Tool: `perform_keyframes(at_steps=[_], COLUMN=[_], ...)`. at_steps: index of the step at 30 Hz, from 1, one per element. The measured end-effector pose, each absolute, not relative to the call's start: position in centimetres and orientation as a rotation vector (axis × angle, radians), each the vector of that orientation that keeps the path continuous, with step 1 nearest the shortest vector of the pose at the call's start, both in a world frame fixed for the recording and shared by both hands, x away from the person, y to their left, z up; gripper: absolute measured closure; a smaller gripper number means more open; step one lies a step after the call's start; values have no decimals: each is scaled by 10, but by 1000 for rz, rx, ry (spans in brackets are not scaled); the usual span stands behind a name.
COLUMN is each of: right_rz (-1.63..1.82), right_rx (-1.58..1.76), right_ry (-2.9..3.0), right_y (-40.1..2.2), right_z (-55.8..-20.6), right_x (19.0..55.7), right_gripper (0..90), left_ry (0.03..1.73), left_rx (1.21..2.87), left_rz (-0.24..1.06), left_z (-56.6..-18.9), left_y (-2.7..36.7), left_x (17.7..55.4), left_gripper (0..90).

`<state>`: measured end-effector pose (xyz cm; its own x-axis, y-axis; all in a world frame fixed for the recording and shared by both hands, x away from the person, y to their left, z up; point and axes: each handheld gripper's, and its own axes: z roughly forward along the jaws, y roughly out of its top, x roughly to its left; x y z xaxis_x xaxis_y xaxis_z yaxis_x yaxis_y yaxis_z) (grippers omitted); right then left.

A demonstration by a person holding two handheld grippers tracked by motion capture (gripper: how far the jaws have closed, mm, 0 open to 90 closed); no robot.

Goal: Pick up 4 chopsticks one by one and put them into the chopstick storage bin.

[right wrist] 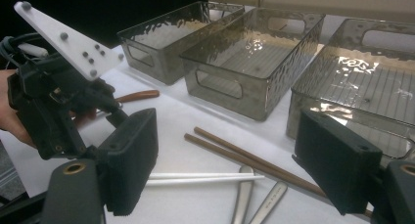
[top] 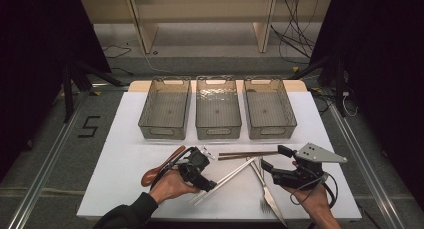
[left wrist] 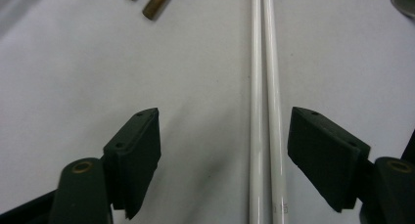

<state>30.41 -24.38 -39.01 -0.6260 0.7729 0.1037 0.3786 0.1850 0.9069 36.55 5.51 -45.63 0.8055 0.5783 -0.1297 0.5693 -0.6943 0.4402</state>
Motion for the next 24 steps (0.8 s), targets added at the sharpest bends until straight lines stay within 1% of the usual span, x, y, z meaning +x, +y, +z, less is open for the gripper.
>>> perform_keyframes(at_steps=[1,4,7,16,18,22,23,24], right_rz=[1425,1427,1427,1425,1417,1414,1415,1415], right_rx=[1081,1083,1084,1086,1091,1097,1098,1098], right_ry=[2090,2092,2094,2095,2099,2101,2101,2101], right_y=[-244,-244,-244,-243,-244,-244,-244,-244], right_z=[-390,-390,-391,-391,-391,-391,-391,-391], right_x=[304,304,305,305,305,306,306,306], right_gripper=[250,249,249,249,250,250,251,251], left_ry=[855,855,856,846,842,847,847,846], left_rx=[2531,2549,2556,2580,2589,2596,2595,2596], left_rz=[24,14,19,25,24,46,47,50], left_z=[-458,-459,-460,-463,-463,-464,-464,-464], left_y=[54,53,52,49,48,46,46,46], left_x=[365,365,365,365,365,365,365,365], left_gripper=[321,339,391,445,475,500,527,527])
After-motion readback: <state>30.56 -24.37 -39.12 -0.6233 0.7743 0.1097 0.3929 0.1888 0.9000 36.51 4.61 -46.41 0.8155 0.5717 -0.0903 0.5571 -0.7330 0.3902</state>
